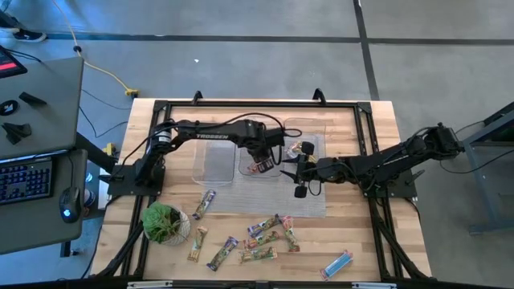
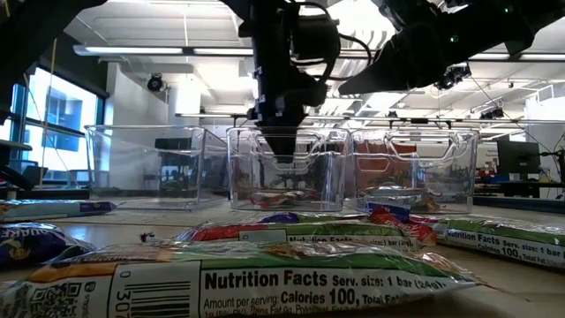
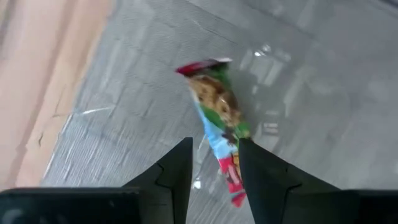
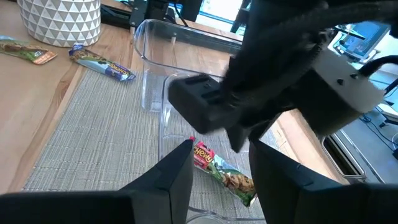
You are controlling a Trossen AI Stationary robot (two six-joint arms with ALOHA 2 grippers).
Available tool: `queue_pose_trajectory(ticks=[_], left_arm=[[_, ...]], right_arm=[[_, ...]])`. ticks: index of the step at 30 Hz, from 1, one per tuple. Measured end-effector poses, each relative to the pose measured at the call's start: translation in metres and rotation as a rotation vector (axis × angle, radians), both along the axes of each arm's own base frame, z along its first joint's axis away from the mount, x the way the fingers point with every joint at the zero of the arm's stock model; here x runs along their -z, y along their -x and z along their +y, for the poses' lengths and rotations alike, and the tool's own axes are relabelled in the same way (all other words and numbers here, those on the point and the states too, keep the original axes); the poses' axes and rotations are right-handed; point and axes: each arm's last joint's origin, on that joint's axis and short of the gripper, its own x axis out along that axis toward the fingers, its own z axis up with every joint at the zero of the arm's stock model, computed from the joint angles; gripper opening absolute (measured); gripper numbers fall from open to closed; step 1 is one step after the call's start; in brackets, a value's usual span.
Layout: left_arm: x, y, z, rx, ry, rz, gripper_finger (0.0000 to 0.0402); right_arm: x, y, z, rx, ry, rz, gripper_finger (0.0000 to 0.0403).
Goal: Pick and place Granola Bars by type
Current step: Put the blue granola bar into the left transparent bin
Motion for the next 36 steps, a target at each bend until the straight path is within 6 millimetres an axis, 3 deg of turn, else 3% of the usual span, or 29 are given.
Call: queue_pose_trajectory(ticks=[4,10,14,18,23,27,32,36], left_arm=[[0.002,0.009,-0.003,0.176,0.038,0.118,0.0122],[-0.011,0.018,-0.006,0.19,0.093,0.13,0.0122],[-0.035,0.028,-0.006,0.194,0.044,0.078,0.0122],[-0.071,0.05,-0.015,0.178,0.034,0.028,0.0122],[-0.122,0.085,-0.047,0.102,0.034,-0.099,0.0122],[-0.146,0.108,-0.08,0.136,0.069,-0.169,0.0122],[-0.152,0.12,-0.126,0.24,0.114,-0.184,0.0122],[-0.139,0.13,-0.162,0.298,0.121,-0.125,0.0122]], right_arm=[[0.0,0.0,0.0,0.0,0.0,0.0,0.014],[0.0,0.0,0.0,0.0,0.0,0.0,0.014],[0.0,0.0,0.0,0.0,0.0,0.002,0.014],[0.0,0.0,0.0,0.0,0.0,0.002,0.014],[0.0,0.0,0.0,0.0,0.0,0.0,0.014],[0.0,0.0,0.0,0.0,0.0,0.004,0.014],[0.0,0.0,0.0,0.0,0.001,0.006,0.014],[0.0,0.0,0.0,0.0,0.001,0.006,0.014]])
